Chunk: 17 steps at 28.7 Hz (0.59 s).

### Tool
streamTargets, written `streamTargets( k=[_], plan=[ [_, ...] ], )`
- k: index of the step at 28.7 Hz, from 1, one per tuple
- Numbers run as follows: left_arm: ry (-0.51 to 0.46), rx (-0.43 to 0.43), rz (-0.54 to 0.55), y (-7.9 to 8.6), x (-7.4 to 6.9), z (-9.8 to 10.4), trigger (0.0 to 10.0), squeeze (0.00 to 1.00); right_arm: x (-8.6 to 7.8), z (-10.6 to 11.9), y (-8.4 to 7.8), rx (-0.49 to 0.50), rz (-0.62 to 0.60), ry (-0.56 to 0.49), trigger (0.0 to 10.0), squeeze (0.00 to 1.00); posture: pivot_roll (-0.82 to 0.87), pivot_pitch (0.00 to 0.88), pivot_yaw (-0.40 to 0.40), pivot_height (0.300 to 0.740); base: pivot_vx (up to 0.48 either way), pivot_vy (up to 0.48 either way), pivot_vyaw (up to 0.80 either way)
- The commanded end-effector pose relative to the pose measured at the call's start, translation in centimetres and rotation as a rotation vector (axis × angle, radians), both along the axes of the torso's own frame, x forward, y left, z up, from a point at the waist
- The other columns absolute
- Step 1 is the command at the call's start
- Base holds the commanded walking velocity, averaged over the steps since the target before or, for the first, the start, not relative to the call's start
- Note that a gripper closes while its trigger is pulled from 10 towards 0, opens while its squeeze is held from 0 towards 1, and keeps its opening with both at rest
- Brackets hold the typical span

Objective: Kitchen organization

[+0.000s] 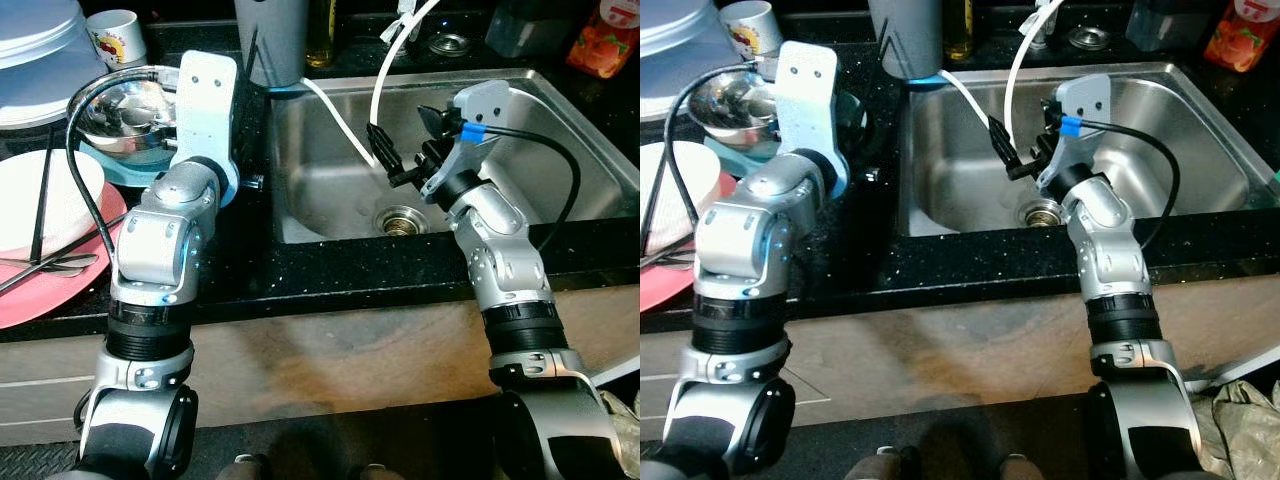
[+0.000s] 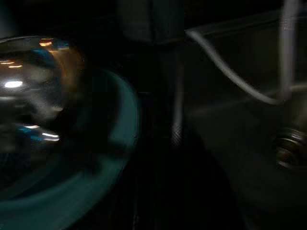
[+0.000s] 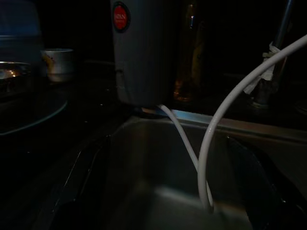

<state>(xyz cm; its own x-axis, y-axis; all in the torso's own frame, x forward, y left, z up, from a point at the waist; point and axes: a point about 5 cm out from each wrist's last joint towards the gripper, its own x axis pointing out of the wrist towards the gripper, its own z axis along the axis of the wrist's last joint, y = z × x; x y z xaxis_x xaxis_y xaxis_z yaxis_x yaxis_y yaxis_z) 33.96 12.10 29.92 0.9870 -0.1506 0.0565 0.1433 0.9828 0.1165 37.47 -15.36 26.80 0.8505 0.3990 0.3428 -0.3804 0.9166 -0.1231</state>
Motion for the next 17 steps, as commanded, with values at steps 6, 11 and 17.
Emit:
streamTargets(
  k=[6, 11, 17],
  plan=[
    [-0.041, 0.053, -0.287, -2.9, -1.3, -0.9, 0.0, 0.00, 0.1, 0.1, -0.4, 0.011, -0.021, -0.001, 10.0, 0.00, 0.01, 0.171, 0.010, 0.740, 0.000, 0.000, 0.00],
    [-0.021, 0.097, -0.278, -2.9, -1.0, -1.8, 0.0, 0.00, 0.0, 0.1, -0.8, 0.023, -0.047, -0.001, 10.0, 0.00, 0.01, 0.172, 0.018, 0.740, 0.000, 0.000, 0.00],
    [0.006, 0.134, -0.298, -3.3, -0.4, -3.1, 0.0, 0.00, 0.0, 0.1, -1.9, 0.027, -0.117, 0.006, 10.0, 0.00, 0.00, 0.174, 0.025, 0.740, 0.000, 0.000, 0.00]
  ],
)
